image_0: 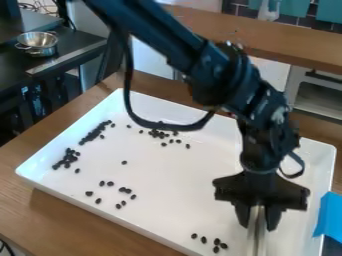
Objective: Sweep into pile
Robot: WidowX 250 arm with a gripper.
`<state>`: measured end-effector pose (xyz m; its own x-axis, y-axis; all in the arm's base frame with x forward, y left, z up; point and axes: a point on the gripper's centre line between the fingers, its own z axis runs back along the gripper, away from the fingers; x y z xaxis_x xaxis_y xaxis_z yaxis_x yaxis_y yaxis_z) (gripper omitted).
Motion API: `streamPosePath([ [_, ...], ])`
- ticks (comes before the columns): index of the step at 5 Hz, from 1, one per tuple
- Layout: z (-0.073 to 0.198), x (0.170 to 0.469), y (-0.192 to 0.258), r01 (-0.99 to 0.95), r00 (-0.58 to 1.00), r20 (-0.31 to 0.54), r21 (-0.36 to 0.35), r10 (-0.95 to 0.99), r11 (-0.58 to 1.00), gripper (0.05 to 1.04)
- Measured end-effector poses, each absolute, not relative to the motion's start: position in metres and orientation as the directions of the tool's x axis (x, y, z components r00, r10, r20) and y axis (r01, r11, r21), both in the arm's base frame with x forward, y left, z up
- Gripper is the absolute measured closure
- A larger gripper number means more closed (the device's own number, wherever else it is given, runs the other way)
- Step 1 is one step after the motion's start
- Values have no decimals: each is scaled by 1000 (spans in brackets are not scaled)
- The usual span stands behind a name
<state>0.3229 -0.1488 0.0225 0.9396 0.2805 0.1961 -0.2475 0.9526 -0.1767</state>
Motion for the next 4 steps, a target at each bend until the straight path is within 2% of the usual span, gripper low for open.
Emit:
streamPosePath([
  [2,15,320,-137,-217,929,271,-156,253,964,702],
  [4,14,311,-83,-175,941,278,-83,192,981,702],
])
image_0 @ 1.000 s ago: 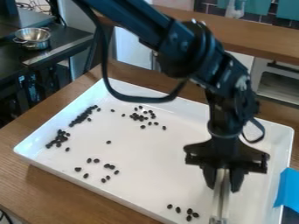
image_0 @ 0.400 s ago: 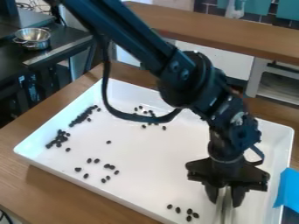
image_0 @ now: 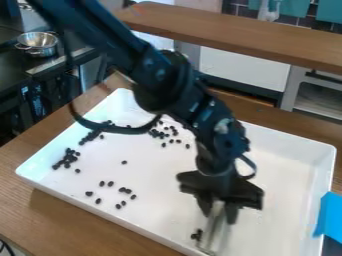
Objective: Sweep into pile
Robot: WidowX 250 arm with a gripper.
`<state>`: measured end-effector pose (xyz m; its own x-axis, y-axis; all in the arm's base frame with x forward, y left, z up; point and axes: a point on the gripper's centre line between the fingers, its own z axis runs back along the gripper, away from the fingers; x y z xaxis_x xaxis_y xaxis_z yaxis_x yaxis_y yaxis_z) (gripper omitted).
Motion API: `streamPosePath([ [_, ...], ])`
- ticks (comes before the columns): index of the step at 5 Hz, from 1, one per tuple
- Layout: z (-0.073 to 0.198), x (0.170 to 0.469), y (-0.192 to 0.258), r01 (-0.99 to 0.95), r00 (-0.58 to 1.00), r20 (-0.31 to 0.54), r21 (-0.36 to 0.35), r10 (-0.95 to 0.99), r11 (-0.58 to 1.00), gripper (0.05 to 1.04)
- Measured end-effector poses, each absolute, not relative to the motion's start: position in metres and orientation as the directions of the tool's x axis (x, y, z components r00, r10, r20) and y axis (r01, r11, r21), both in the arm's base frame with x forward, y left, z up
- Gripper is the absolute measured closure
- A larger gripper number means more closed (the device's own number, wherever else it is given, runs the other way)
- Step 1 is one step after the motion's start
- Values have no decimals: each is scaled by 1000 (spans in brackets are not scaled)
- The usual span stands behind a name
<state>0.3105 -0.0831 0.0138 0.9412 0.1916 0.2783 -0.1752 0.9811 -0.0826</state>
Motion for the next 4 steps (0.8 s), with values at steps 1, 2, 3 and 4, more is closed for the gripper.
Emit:
streamPosePath([
  [1,13,312,-54,-155,948,283,0,149,988,702],
  [2,11,318,-28,-138,946,306,71,110,988,702],
  [3,12,322,4,-149,943,319,134,100,980,703],
  [4,12,319,34,-120,950,306,199,54,973,703],
])
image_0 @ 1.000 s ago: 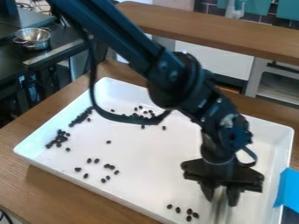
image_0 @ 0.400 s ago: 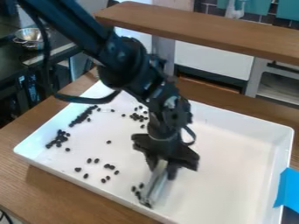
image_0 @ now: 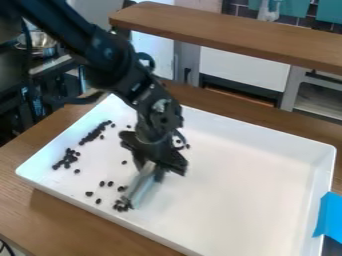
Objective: Sweep into pile
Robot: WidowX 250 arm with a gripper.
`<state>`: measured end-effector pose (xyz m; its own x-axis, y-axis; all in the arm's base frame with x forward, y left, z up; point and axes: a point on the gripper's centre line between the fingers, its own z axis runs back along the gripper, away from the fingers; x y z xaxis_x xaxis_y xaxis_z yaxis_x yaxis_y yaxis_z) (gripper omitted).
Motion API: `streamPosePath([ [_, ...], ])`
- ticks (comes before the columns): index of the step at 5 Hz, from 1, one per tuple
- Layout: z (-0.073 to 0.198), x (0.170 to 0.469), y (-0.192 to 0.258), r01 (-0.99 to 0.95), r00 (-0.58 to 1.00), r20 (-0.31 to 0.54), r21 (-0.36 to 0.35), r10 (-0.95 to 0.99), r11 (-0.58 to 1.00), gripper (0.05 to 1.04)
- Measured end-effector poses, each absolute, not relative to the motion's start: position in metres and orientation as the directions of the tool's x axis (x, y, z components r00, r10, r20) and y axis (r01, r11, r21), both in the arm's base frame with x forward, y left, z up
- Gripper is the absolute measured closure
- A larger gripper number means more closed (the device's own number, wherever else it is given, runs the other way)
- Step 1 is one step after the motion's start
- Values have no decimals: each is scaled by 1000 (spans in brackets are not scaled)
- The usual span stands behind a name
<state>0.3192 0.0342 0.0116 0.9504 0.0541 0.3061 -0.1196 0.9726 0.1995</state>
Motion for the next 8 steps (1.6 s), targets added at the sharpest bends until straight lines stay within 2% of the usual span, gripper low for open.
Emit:
streamPosePath([
  [2,11,305,110,-104,957,289,329,5,939,702],
  [3,12,294,142,-95,968,252,359,2,928,703],
  [4,14,295,142,-111,975,220,317,41,942,703],
  [5,20,301,111,-188,976,142,157,166,970,703],
  [6,33,321,60,-185,977,120,65,176,981,703],
  [7,52,343,16,-186,973,141,31,180,982,703],
  [8,47,355,-10,-207,971,126,33,202,978,703],
])
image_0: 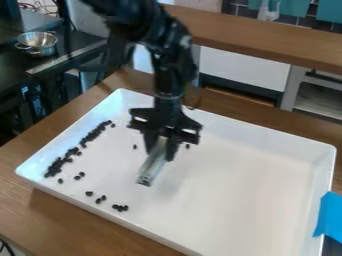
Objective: Sweep into pile
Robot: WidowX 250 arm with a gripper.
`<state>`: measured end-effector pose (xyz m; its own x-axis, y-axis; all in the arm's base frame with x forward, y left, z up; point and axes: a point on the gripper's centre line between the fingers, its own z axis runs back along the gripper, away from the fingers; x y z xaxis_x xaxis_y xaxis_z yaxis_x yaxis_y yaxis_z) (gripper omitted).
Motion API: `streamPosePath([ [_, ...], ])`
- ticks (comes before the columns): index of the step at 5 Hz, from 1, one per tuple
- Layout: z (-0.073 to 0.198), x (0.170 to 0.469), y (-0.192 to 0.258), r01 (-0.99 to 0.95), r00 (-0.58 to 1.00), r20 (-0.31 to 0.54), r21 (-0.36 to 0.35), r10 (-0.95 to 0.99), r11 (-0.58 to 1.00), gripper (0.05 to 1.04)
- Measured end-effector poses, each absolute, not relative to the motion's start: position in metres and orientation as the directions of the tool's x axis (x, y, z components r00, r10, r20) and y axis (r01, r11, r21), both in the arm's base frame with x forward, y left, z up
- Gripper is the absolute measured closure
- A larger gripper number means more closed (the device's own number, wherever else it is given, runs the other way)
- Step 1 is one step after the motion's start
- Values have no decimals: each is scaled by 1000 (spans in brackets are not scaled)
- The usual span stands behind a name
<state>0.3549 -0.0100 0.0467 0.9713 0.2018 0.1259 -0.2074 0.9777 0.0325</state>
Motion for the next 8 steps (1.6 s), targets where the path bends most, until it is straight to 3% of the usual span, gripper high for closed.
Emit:
streamPosePath([
  [1,34,376,-45,-197,972,136,41,190,980,703],
  [4,18,411,-37,-257,953,185,73,240,964,703],
  [6,16,423,-7,-252,958,158,78,238,964,703],
  [8,13,431,69,-268,963,25,63,267,961,703],
])
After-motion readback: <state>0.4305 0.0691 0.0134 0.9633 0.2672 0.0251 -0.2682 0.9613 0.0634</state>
